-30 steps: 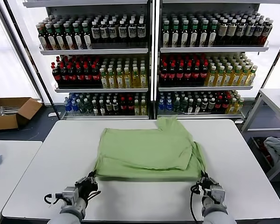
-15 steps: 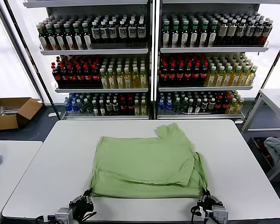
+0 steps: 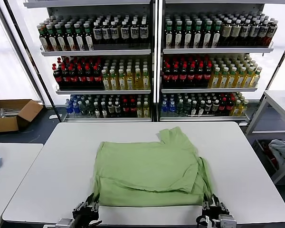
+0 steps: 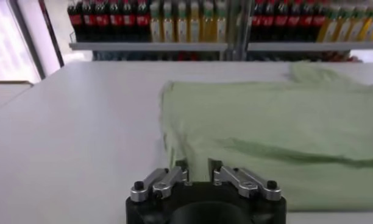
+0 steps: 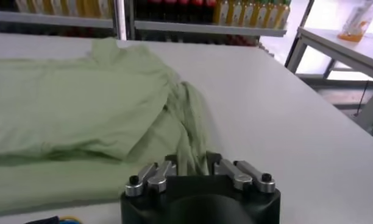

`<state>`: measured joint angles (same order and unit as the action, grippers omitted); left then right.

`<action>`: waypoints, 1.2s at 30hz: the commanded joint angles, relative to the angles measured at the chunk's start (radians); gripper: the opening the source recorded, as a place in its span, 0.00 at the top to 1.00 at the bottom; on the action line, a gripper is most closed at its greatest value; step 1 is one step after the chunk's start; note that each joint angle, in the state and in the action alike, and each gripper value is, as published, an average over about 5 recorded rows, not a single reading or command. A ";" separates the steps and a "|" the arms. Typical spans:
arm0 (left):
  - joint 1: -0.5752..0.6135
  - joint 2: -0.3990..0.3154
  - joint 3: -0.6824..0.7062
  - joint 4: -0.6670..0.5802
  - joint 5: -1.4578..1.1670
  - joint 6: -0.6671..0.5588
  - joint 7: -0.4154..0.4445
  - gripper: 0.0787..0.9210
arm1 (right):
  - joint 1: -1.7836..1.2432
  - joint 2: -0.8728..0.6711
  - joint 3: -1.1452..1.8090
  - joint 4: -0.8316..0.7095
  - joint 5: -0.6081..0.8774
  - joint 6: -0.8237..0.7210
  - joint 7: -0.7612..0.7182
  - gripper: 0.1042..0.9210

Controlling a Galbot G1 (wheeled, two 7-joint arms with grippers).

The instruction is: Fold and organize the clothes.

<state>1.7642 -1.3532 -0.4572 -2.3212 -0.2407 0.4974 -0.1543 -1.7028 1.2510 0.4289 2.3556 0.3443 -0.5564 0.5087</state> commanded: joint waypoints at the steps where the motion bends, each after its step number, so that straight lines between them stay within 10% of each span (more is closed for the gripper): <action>1: -0.011 -0.024 0.032 -0.118 0.001 -0.025 0.011 0.63 | 0.066 -0.009 0.099 0.081 0.046 0.030 -0.036 0.43; 9: -0.187 -0.005 -0.014 -0.056 -0.011 -0.068 0.055 0.36 | 0.387 -0.172 0.191 -0.166 0.115 0.067 -0.368 0.16; 16: -0.411 0.074 -0.019 0.119 -0.063 -0.056 0.094 0.14 | 0.704 -0.299 0.060 -0.449 0.097 0.012 -0.647 0.12; 36: -0.985 0.211 0.165 0.756 -0.349 0.079 0.084 0.12 | 1.226 -0.039 -0.265 -1.145 0.126 0.003 -0.542 0.12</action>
<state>1.0117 -1.1805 -0.3515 -1.8298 -0.5076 0.5493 -0.0745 -0.7318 1.1118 0.2589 1.5419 0.4649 -0.5547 -0.0150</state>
